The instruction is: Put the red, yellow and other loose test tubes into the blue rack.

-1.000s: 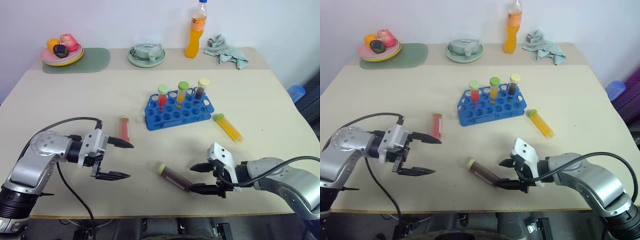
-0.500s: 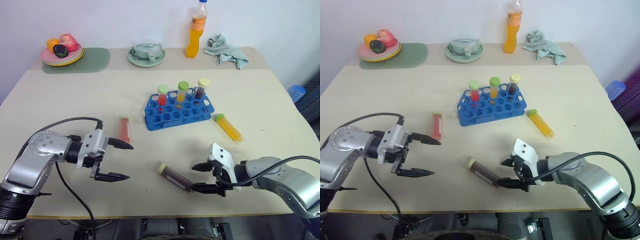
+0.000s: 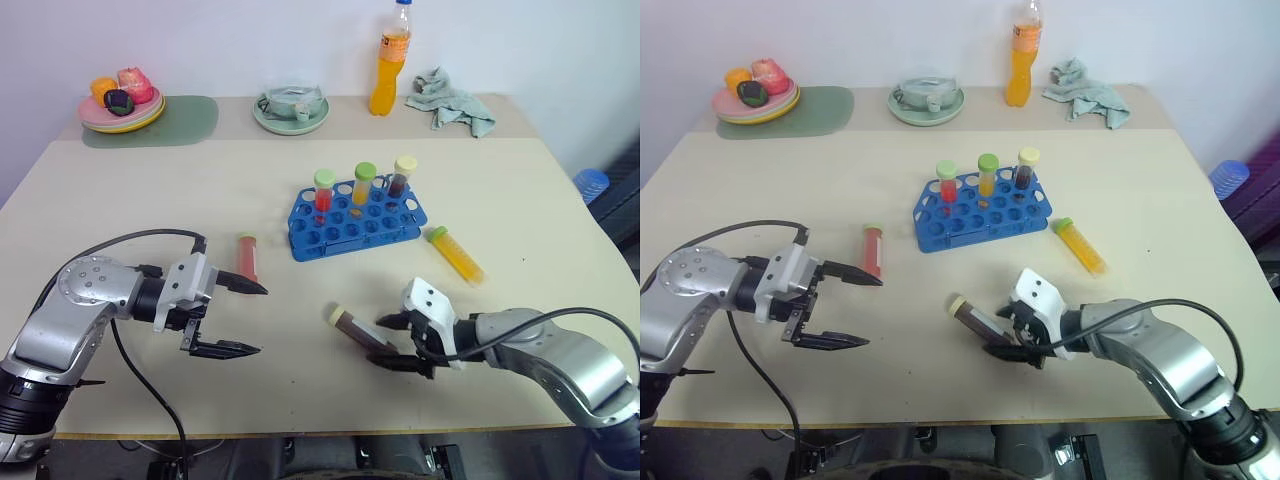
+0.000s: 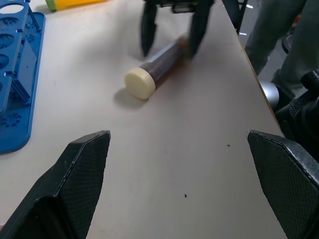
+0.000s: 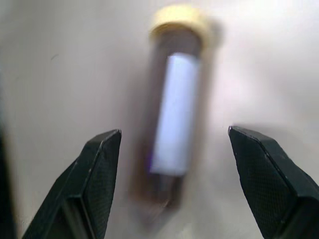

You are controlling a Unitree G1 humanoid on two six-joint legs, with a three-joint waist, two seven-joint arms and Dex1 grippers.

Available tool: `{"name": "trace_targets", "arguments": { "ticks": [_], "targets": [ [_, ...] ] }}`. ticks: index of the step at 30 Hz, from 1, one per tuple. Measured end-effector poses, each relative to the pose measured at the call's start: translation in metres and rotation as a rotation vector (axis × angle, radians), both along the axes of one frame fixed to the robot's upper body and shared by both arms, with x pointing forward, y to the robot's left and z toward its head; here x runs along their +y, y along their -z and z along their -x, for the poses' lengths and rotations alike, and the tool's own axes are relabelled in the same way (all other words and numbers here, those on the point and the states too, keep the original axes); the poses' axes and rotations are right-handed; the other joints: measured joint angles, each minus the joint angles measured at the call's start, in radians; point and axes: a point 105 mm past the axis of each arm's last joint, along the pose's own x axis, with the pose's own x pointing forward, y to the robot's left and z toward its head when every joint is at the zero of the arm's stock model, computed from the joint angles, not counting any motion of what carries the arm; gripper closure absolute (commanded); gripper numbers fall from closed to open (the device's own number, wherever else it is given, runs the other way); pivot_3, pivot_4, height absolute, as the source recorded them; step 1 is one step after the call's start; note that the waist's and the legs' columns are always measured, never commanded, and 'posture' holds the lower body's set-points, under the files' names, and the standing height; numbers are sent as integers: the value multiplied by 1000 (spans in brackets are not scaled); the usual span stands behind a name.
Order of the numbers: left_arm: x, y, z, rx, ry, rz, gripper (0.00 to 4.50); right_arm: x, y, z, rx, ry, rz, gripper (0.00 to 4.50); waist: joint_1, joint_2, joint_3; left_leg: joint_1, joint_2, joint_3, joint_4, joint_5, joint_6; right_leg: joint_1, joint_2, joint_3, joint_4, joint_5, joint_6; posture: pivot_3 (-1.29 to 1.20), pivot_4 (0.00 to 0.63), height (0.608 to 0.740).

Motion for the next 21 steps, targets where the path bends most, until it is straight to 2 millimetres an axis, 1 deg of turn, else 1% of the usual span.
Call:
{"name": "trace_targets", "arguments": {
  "ticks": [2, 5, 11, 16, 21],
  "targets": [
    [-1, 0, -1, -2, 0, 8, 0, -4, -1, -10, -23, 34, 18, 1021, 2, 0, 0, 0, 0, 0, 0, 0, 0, 0, 0, 0, 0, 0, 0, 0, 150, 740],
    [-3, 0, -2, -7, -8, 21, 0, -5, -3, -17, -34, 46, 39, 1021, 1, 0, 0, 0, 0, 0, 0, 0, 0, 0, 0, 0, 0, 0, 0, 0, 150, 740],
    [-7, 0, -5, -21, -19, 53, 0, -9, -7, -32, -88, 68, 140, 1021, 1, 0, 0, 0, 0, 0, 0, 0, 0, 0, 0, 0, 0, 0, 0, 0, 150, 740],
    [-8, 3, -7, -34, -28, 61, 0, -12, -11, -46, -112, 132, 176, 1021, 0, 0, 0, 0, -1, 0, 0, 0, 0, 0, 0, 0, 0, 0, -1, 0, 150, 740],
    [-7, 5, -10, -48, -35, 65, 0, -7, -15, -59, -95, 200, 176, 1021, -2, 0, 0, 0, -1, 0, 0, 0, 0, -1, 0, 0, 0, 1, -1, 0, 150, 740]
  ]
}}
